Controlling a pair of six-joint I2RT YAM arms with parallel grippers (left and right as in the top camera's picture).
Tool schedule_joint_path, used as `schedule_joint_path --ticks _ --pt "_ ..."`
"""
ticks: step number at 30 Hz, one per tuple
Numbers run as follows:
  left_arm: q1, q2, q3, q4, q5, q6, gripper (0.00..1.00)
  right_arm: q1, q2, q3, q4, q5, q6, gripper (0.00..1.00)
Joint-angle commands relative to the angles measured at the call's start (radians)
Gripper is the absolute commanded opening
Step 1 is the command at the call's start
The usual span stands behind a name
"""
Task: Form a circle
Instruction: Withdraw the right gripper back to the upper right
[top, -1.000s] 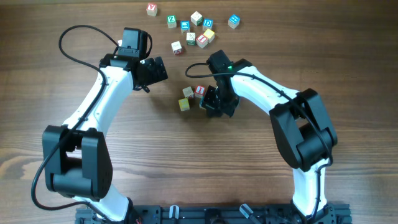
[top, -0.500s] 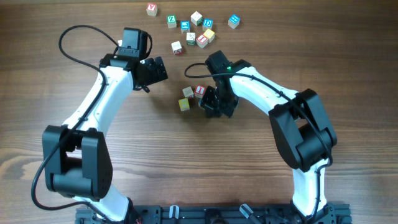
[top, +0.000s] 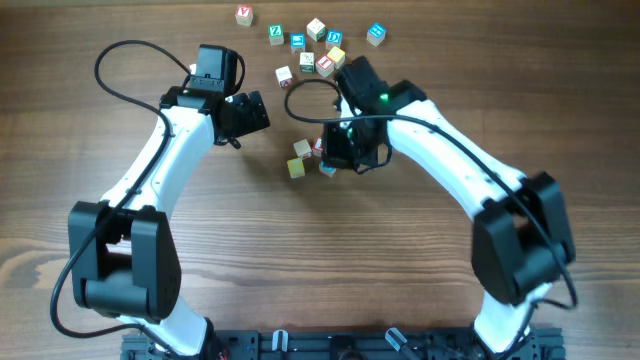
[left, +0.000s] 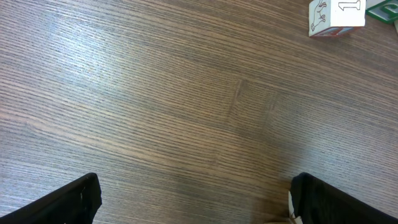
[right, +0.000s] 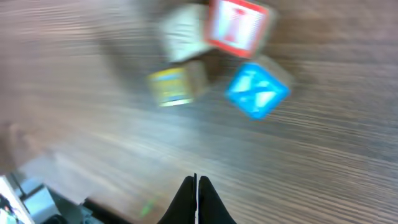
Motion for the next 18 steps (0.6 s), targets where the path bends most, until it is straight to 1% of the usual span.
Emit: schedule_joint_path --ticks 1,4,7,8,9,10,13,14,18 --pt "-0.002 -0.013 0.010 0.000 -0.010 0.002 1.00 0.005 -0.014 0.013 0.017 0.024 -0.055 0.04" --pt "-0.002 -0.013 0.010 0.000 -0.010 0.002 1.00 0.001 -0.014 0.013 0.024 0.164 -0.054 0.05" --pt "-0.002 -0.013 0.010 0.000 -0.010 0.002 1.00 -0.048 -0.014 0.013 0.028 0.255 -0.051 0.12" --pt "-0.002 -0.013 0.010 0.000 -0.010 0.002 1.00 -0.076 -0.014 0.013 0.028 0.255 -0.052 0.25" --pt "-0.002 -0.013 0.010 0.000 -0.010 0.002 1.00 -0.107 -0.014 0.013 0.028 0.256 -0.056 0.40" --pt "-0.002 -0.013 0.010 0.000 -0.010 0.002 1.00 -0.147 -0.014 0.013 0.027 0.261 -0.055 0.49" --pt "-0.002 -0.013 0.010 0.000 -0.010 0.002 1.00 -0.233 -0.014 0.013 0.028 0.287 -0.055 0.96" --pt "-0.002 -0.013 0.010 0.000 -0.010 0.002 1.00 -0.273 -0.014 0.013 0.027 0.327 -0.055 1.00" --pt "-0.002 -0.013 0.010 0.000 -0.010 0.002 1.00 -0.351 -0.014 0.013 0.017 0.485 -0.055 1.00"
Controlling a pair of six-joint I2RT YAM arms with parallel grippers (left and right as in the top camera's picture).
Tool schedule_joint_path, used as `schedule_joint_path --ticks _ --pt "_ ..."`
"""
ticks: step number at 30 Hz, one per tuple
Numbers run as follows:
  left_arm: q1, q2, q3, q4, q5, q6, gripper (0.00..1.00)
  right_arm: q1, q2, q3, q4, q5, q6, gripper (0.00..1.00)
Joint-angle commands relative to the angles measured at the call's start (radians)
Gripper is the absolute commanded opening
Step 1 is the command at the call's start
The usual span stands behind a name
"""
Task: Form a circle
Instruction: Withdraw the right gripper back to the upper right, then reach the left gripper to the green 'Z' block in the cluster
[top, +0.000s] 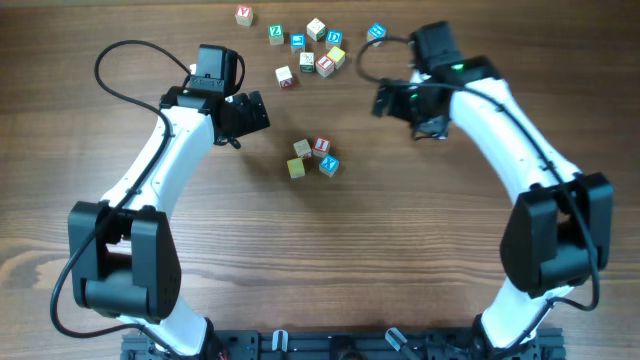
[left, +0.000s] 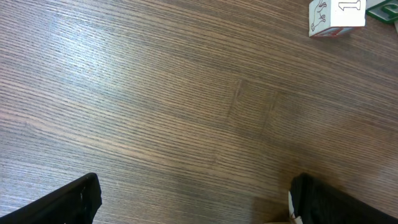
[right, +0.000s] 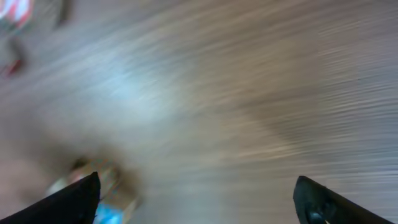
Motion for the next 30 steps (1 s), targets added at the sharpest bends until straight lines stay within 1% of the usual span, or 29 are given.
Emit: schedule_joint_path --ticks 1,5,30 --pt "-0.002 -0.013 0.010 0.000 -0.010 0.002 1.00 -0.059 0.002 0.008 -0.005 0.182 -0.002 1.00" --pt "-0.002 -0.013 0.010 0.000 -0.010 0.002 1.00 -0.098 0.002 0.008 -0.003 0.184 -0.002 1.00" --pt "-0.002 -0.013 0.010 0.002 -0.009 0.002 1.00 -0.098 0.002 0.008 -0.003 0.184 -0.002 1.00"
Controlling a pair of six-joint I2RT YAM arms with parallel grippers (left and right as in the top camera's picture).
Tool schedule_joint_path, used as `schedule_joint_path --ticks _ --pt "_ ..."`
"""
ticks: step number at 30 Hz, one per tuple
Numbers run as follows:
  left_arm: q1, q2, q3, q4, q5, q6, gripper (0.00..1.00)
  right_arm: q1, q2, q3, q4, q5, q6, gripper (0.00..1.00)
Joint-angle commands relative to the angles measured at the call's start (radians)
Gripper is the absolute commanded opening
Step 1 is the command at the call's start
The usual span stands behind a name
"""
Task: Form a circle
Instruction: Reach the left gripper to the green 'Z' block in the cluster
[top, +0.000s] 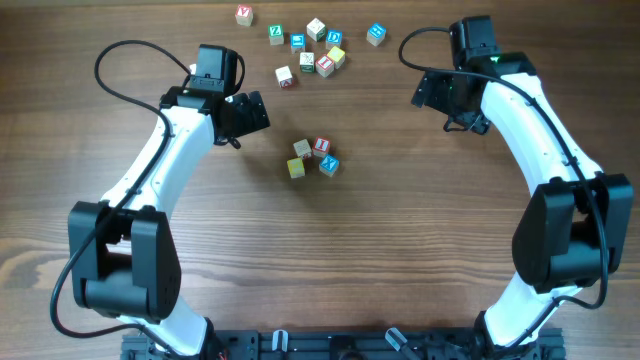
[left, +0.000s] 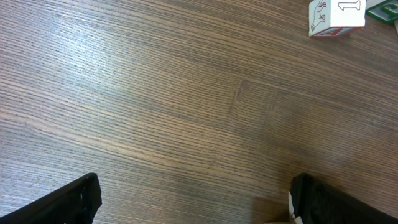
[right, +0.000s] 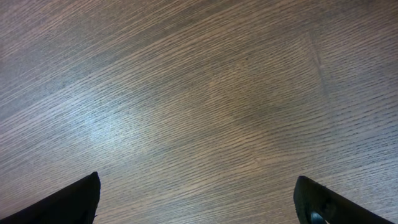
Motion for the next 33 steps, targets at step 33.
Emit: schedule_joint_path --ticks 33 --pt "-0.076 0.626 0.925 -0.152 0.062 0.134 1.00 0.002 0.002 0.008 0.001 0.026 -0.002 1.00"
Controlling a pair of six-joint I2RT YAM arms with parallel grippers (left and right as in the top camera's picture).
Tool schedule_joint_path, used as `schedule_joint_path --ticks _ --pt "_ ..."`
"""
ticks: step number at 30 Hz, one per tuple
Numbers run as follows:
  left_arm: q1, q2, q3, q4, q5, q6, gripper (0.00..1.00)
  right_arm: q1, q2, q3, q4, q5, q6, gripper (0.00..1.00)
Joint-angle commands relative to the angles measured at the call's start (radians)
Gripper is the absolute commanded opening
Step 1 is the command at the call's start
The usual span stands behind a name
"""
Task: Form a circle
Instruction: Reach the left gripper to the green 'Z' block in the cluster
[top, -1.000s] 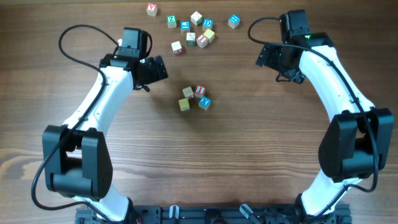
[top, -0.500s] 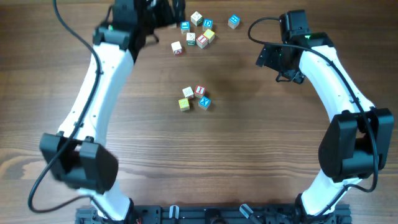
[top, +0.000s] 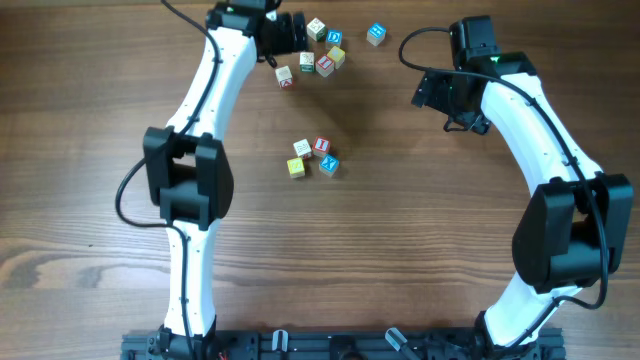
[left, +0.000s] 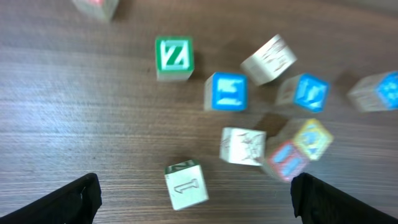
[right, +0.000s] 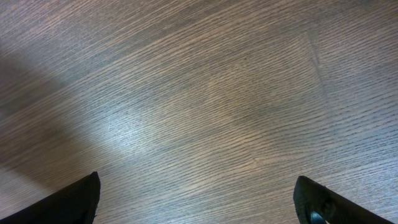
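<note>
Several lettered wooden blocks lie scattered at the table's far edge, among them a green Z block (left: 173, 57), a blue block (left: 227, 92) and a white "1" block (left: 186, 184). My left gripper (top: 288, 30) hangs open above this scatter, the "1" block between its fingertips (left: 69, 200) in the left wrist view. A small cluster of blocks (top: 311, 156) sits mid-table, not in a ring. My right gripper (top: 440, 95) is open over bare wood at the right, with nothing between its fingers (right: 323, 202).
A lone blue block (top: 375, 34) lies at the far edge between the two grippers. The left arm (top: 215, 90) stretches from the near edge up the left-middle of the table. Black mounts run along the near edge (top: 330, 345).
My left gripper has moved from the left-middle of the table to the far edge, over the scattered blocks, and stays open. The right arm and all blocks are unmoved.
My right gripper was shut just over the mid-table cluster. Then it was open and off toward the back right, where it has stayed. The left gripper stood open over bare wood through all earlier moments and now hangs over the far scatter.
</note>
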Motion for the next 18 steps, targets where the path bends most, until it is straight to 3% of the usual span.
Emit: schedule_joint_path --ticks 1,9,11,13,18 --pt "0.003 0.021 0.007 -0.003 -0.014 0.023 1.00 0.002 0.002 0.008 0.002 0.022 -0.002 1.00" --pt "0.002 0.030 0.005 -0.123 -0.014 -0.027 0.95 0.002 0.002 0.008 0.002 0.022 -0.001 1.00" --pt "0.002 0.041 0.005 -0.135 -0.014 -0.061 0.82 0.002 0.002 0.008 0.002 0.022 -0.002 1.00" --pt "0.002 0.064 0.005 -0.129 -0.014 -0.098 0.49 0.002 0.002 0.008 0.002 0.022 -0.002 0.99" --pt "0.002 0.114 0.005 -0.101 -0.014 -0.116 0.38 0.002 0.002 0.008 0.002 0.022 -0.001 1.00"
